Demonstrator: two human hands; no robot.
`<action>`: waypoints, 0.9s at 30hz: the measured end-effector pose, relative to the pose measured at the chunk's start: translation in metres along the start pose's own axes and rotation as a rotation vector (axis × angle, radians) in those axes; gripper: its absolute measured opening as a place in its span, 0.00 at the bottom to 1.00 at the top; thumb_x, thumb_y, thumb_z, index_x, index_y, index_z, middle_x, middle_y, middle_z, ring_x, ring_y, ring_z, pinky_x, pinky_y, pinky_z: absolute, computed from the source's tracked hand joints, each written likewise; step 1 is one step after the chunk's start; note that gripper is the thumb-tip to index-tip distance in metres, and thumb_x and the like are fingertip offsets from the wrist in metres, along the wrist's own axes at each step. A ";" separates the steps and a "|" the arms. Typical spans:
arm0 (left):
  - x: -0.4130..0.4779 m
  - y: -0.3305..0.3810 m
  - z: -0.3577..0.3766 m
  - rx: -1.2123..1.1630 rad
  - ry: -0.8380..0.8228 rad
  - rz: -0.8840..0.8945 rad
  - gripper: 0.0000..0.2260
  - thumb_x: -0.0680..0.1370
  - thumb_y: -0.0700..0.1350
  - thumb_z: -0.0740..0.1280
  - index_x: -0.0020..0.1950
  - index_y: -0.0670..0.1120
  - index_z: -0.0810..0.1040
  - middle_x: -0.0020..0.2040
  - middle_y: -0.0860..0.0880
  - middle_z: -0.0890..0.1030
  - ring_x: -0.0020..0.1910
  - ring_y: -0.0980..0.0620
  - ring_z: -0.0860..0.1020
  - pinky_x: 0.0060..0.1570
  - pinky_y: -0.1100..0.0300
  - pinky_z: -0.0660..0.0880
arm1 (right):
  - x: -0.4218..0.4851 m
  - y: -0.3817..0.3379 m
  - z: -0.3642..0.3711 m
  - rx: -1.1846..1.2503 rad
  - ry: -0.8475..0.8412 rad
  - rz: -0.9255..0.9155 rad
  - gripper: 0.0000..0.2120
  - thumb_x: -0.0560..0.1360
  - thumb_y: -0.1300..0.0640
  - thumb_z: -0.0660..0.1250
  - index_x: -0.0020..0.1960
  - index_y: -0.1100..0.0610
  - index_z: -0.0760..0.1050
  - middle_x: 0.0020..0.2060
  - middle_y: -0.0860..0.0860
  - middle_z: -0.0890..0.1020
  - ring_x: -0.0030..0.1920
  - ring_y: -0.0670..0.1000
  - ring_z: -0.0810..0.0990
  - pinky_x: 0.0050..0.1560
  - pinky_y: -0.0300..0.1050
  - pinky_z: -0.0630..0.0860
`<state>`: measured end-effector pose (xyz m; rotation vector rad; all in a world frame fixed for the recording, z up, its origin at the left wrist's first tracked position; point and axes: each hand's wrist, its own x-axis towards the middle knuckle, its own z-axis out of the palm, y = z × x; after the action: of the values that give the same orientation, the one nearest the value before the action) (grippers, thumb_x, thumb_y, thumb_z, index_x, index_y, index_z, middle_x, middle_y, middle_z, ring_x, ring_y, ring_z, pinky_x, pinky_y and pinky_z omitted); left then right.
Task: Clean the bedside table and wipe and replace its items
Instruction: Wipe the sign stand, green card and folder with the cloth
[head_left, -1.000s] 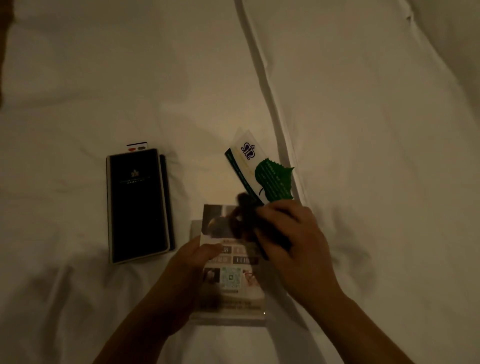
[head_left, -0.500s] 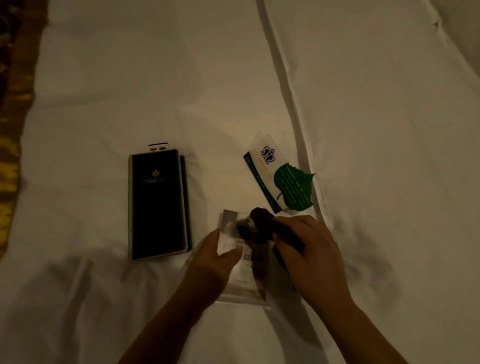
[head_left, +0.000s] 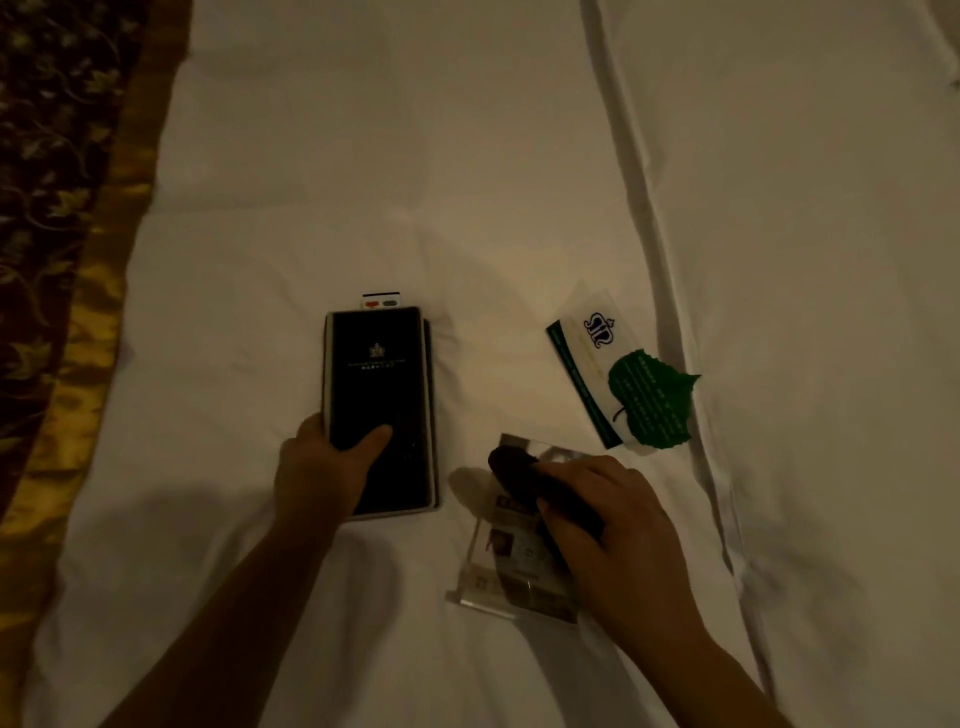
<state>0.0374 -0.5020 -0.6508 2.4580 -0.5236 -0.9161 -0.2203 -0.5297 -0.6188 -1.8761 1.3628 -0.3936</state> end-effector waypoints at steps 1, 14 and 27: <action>0.004 0.002 -0.002 -0.091 -0.032 -0.025 0.26 0.71 0.54 0.77 0.64 0.42 0.78 0.55 0.43 0.82 0.53 0.41 0.81 0.58 0.45 0.78 | 0.001 -0.003 0.003 0.003 -0.005 -0.004 0.16 0.75 0.58 0.69 0.61 0.45 0.79 0.55 0.42 0.78 0.53 0.46 0.74 0.51 0.29 0.66; -0.034 -0.016 -0.011 -0.606 -0.247 -0.001 0.14 0.76 0.57 0.68 0.58 0.51 0.80 0.47 0.48 0.87 0.44 0.48 0.86 0.39 0.55 0.83 | 0.040 -0.062 0.068 -0.171 -0.034 -0.248 0.15 0.72 0.53 0.68 0.59 0.47 0.80 0.46 0.52 0.78 0.46 0.53 0.75 0.41 0.45 0.72; -0.050 -0.039 -0.020 -0.624 -0.358 -0.169 0.29 0.74 0.70 0.52 0.51 0.53 0.85 0.47 0.48 0.87 0.44 0.50 0.86 0.36 0.58 0.82 | 0.061 -0.080 0.094 -0.231 -0.032 -0.282 0.18 0.74 0.50 0.64 0.64 0.47 0.77 0.49 0.53 0.75 0.49 0.55 0.73 0.40 0.46 0.72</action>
<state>0.0229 -0.4392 -0.6335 1.7998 -0.1060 -1.3603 -0.0830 -0.5365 -0.6331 -2.2669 1.1634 -0.3558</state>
